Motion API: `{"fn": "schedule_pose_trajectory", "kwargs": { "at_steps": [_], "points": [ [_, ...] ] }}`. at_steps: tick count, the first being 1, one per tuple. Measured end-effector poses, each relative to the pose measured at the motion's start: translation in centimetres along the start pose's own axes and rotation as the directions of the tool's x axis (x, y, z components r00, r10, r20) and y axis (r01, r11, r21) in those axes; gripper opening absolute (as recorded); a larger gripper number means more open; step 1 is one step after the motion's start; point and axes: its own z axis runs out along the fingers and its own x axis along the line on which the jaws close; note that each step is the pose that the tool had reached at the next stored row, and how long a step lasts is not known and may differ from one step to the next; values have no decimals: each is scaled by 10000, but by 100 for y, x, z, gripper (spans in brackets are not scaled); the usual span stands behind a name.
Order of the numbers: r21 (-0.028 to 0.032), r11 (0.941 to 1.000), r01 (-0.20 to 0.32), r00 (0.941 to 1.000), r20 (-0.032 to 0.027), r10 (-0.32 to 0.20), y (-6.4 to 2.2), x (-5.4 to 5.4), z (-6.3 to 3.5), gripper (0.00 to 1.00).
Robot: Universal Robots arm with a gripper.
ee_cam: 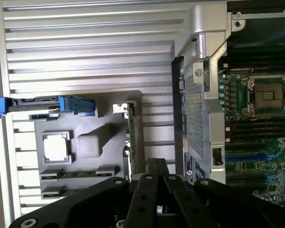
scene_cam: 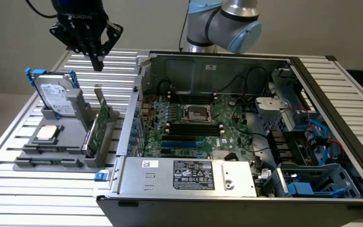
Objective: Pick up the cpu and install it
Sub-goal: 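Reach for the cpu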
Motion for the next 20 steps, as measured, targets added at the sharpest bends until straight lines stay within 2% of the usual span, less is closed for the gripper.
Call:
{"fn": "schedule_pose_trajectory", "kwargs": {
  "at_steps": [7,20],
  "points": [
    [7,10000,-4,10000,-83,4,-24,315,34,11],
    [29,10000,-4,9999,-124,5,-73,908,163,11]
  ]
}}
